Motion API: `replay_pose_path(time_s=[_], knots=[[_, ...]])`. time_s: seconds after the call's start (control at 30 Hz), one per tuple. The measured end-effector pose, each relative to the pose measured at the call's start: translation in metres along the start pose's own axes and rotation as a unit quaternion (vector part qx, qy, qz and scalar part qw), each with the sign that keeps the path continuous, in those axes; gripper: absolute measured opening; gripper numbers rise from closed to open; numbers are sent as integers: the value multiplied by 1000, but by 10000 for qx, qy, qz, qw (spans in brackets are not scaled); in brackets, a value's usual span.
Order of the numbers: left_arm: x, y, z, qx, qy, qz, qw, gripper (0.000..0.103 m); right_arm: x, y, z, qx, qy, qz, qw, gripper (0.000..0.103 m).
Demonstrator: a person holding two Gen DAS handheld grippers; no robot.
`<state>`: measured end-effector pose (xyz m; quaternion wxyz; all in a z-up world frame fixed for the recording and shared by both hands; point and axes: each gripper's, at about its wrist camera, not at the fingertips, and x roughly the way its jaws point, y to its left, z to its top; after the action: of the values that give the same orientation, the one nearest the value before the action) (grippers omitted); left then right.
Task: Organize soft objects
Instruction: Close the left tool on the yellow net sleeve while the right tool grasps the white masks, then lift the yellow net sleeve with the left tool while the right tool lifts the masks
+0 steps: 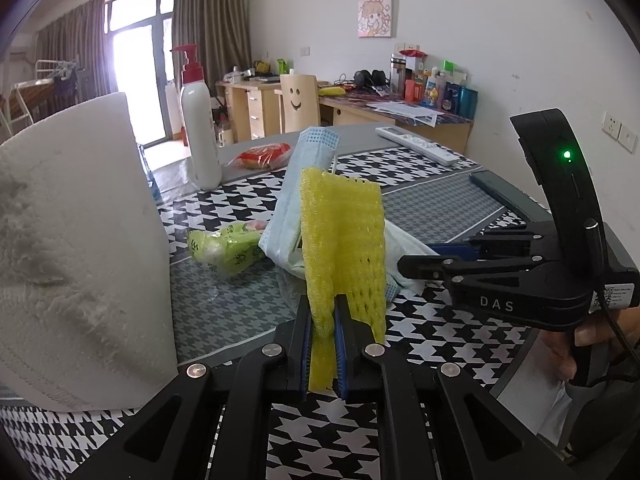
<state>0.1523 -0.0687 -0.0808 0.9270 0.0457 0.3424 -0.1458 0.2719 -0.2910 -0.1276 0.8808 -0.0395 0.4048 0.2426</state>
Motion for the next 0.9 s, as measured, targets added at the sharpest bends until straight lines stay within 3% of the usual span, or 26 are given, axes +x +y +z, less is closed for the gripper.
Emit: replay_pose_path(time_s=[0.43, 0.9], knots=[[-23, -1, -6, -59, -192, -143, 9997, 10, -35, -10, -21, 128, -355, 7, 9993, 7], [-54, 2, -11, -141, -544, 0, 9984, 10, -68, 0, -24, 183, -814, 57, 9965, 6]])
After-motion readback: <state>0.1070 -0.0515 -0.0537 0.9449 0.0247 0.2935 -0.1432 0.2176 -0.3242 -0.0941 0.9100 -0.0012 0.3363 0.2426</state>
